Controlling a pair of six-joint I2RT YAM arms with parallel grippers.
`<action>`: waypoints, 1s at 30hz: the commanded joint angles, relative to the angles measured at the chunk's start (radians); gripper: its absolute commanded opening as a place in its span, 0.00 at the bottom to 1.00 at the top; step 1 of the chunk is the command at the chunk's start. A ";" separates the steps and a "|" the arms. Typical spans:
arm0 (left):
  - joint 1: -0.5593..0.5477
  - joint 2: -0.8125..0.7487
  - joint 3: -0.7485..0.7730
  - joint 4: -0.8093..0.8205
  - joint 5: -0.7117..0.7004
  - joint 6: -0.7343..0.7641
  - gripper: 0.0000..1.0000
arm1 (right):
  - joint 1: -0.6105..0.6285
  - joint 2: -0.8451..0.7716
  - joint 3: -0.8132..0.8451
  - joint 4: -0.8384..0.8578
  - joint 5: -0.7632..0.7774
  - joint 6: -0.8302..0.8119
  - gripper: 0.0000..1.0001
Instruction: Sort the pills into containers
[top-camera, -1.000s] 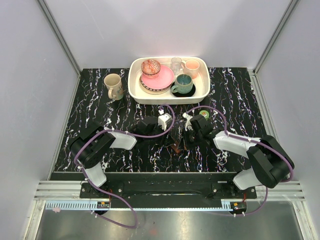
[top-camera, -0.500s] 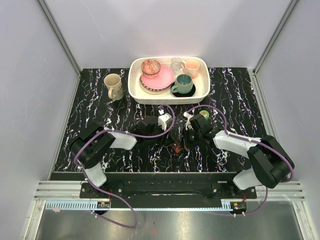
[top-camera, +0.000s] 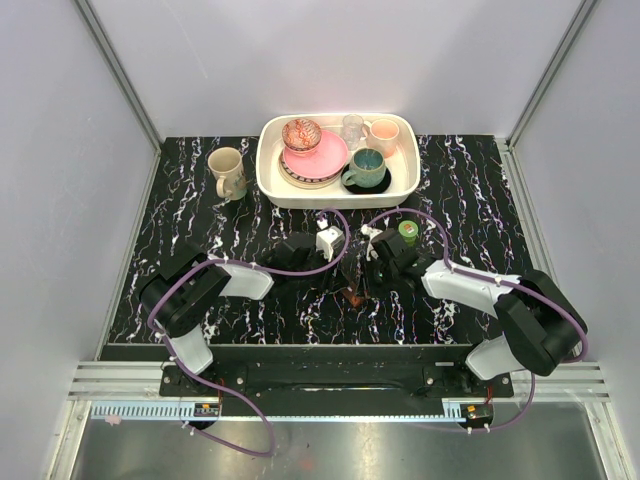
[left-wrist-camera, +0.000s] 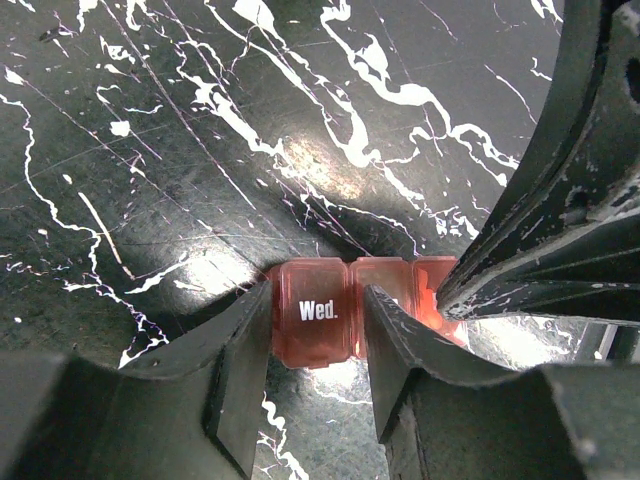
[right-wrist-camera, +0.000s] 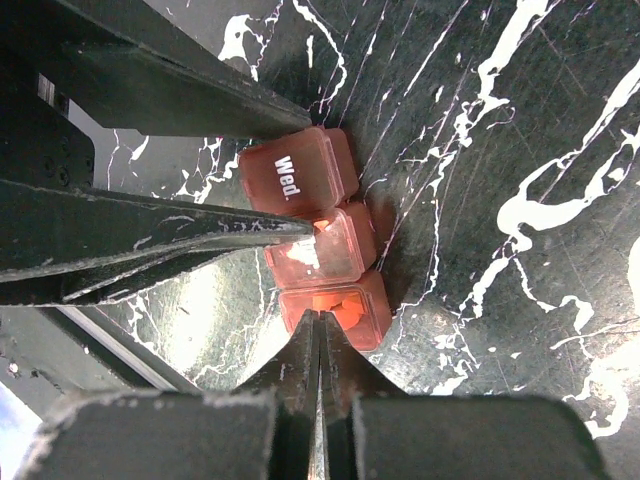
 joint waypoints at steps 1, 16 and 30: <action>-0.018 0.020 -0.018 -0.100 -0.020 0.024 0.43 | 0.018 0.020 0.008 -0.067 0.054 -0.024 0.00; -0.019 0.030 -0.010 -0.106 -0.020 0.027 0.43 | 0.051 0.040 0.013 -0.111 0.124 0.019 0.00; -0.021 0.028 -0.012 -0.110 -0.022 0.030 0.42 | 0.082 0.052 0.025 -0.191 0.230 0.096 0.00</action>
